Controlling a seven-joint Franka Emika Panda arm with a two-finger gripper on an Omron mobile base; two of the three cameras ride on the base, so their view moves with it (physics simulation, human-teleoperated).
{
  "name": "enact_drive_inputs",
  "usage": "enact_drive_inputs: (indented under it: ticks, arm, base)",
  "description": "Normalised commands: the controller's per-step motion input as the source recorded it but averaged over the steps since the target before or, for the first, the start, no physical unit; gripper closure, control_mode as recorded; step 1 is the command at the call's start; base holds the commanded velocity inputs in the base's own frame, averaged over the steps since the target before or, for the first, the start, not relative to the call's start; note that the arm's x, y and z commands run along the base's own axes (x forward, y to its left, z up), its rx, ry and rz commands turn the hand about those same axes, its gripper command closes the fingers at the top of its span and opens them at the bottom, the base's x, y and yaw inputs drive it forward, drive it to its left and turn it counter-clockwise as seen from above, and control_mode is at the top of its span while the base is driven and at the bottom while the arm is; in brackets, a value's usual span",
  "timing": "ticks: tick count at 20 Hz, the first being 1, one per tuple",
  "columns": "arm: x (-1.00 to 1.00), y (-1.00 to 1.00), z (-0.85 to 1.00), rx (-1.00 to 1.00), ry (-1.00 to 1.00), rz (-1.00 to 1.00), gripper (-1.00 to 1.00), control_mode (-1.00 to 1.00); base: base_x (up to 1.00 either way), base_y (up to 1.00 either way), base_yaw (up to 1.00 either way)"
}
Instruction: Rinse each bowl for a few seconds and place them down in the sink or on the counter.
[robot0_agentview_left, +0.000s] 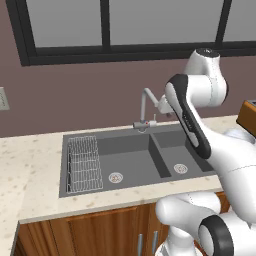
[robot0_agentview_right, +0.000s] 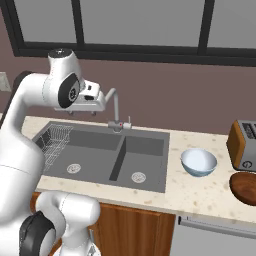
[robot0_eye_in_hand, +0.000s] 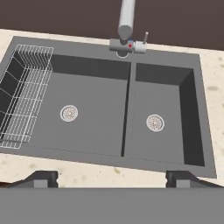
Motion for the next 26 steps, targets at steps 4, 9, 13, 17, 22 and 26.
enact_drive_inputs:
  ticks: [4, 9, 13, 17, 22, 26]
  arm:
    - [-0.18, -0.16, 0.09, -0.02, -0.07, 0.01, -1.0, -1.0]
    - [-0.14, -0.18, 0.06, -0.01, -0.04, 0.01, -1.0, -1.0]
    - [-0.12, -0.2, 0.01, 0.0, -0.06, 0.01, -1.0, -1.0]
    - [-0.11, -0.21, 0.0, 0.0, -0.09, 0.03, -1.0, -1.0]
    - [-0.15, -0.22, -0.12, 0.02, -0.1, 0.07, -1.0, -1.0]
    - [-0.16, -0.24, -0.13, 0.03, -0.13, 0.09, -1.0, -1.0]
  base:
    - [0.0, 0.0, 0.0]
    - [0.0, 0.0, 0.0]
    - [0.0, 0.0, 0.0]
    - [0.0, 0.0, 0.0]
    - [0.0, 0.0, 0.0]
    - [0.0, 0.0, 0.0]
